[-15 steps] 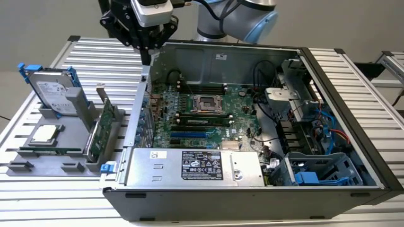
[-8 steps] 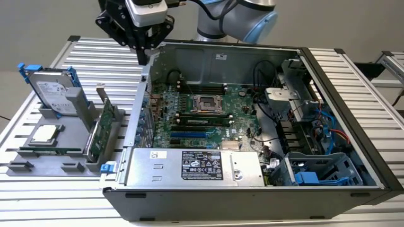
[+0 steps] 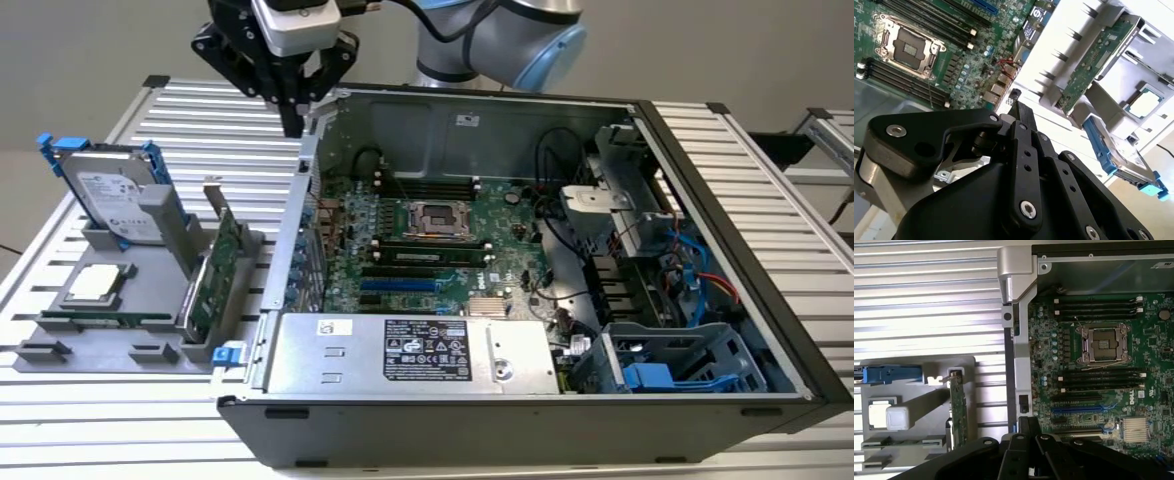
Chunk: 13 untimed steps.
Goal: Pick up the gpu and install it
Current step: 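Reach for the gpu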
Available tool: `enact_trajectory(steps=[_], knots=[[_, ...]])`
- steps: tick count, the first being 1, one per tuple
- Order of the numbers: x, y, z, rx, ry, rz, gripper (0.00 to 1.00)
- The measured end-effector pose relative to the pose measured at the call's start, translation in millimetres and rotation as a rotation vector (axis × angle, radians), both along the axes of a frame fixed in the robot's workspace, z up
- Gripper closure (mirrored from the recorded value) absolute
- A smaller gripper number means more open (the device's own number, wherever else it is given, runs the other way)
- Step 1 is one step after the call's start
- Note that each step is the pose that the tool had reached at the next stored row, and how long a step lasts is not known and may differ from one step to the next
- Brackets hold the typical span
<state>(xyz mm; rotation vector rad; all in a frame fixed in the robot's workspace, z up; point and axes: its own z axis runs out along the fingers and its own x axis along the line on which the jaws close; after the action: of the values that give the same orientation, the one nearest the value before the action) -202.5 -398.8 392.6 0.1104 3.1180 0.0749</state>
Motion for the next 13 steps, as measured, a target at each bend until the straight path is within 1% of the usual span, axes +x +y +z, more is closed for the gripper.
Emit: enact_trajectory(steps=[5,13], knots=[[-4.9,0.0,0.0,0.0001,-0.0001,0.0,1.0],[-15.4,0.0,0.0,0.0,0.0,0.0,1.0]])
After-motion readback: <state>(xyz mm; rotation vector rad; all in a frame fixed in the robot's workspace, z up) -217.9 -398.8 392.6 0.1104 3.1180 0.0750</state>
